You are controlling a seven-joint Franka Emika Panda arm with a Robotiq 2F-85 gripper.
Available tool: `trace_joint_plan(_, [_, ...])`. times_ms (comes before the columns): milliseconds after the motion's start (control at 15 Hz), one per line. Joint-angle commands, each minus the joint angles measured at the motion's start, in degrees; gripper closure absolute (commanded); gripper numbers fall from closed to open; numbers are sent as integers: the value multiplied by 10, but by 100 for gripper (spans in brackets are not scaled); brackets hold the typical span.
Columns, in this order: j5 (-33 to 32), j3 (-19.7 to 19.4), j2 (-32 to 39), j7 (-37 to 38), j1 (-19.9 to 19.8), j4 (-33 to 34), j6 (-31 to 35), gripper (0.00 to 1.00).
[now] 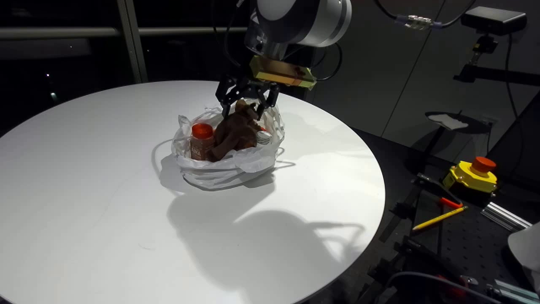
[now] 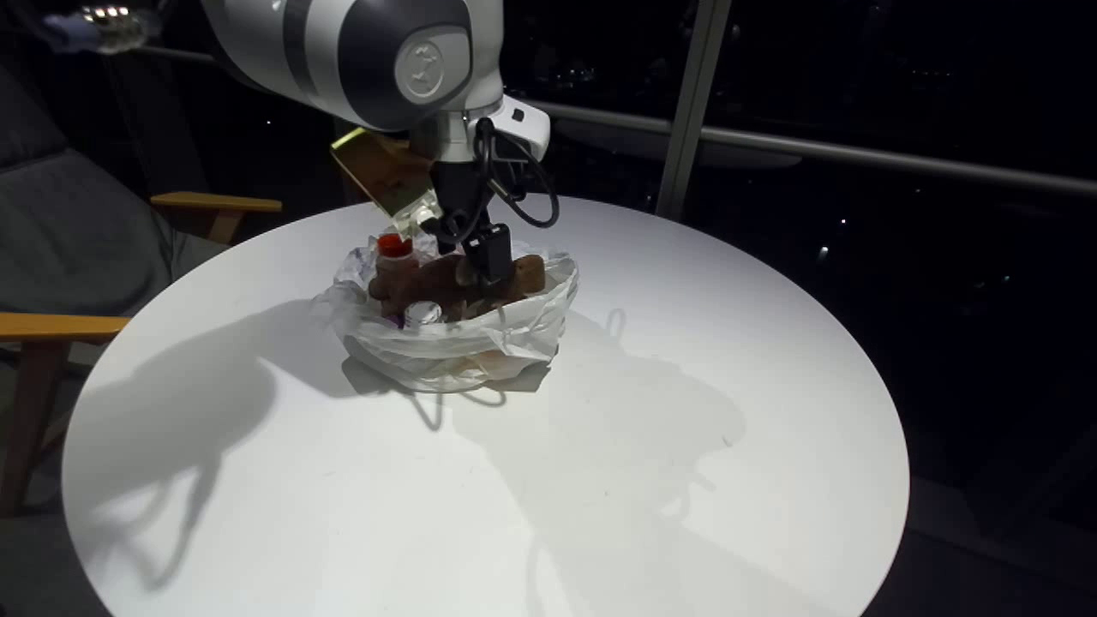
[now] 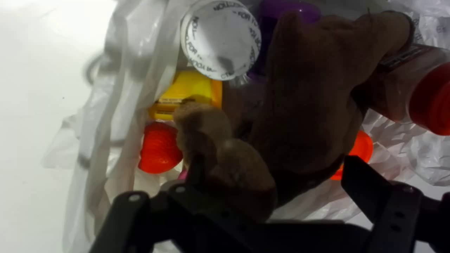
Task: Pick the objects in the plastic bag and put them on the table
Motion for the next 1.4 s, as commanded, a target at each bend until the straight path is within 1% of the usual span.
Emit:
trace_joint_plan(0, [-2, -6, 24, 20, 11, 42, -4, 0])
trace_joint_plan(67, [-1, -5, 27, 21, 10, 47, -6, 11])
trace_joint_plan(133, [4, 2, 28, 13, 5, 50, -6, 28])
trace_joint_plan(400, [21, 24, 19, -3, -10, 47, -7, 58])
trace_joint_plan(467, [22, 25, 16, -2, -10, 45, -6, 66])
trace_joint_plan(733, [21, 25, 18, 3, -5, 50, -12, 94])
trace_joint_plan(800, [22, 28, 13, 0, -7, 47, -16, 96])
trace_joint_plan(867, [33, 41, -14, -29, -35, 29, -32, 98])
trace_joint_plan(933, [40, 49, -33, -42, -45, 18, -39, 94])
trace_joint_plan(1000, [47, 52, -57, -55, -55, 2, -41, 98])
trace_joint_plan(1067, [52, 54, -88, -68, -65, -15, -51, 95])
trace_joint_plan(1133, [59, 57, -110, -85, -78, -25, -62, 95])
trace_joint_plan(1267, [78, 58, -158, -132, -106, -44, -105, 95])
trace_joint_plan(1333, [95, 60, -184, -167, -122, -56, -135, 95])
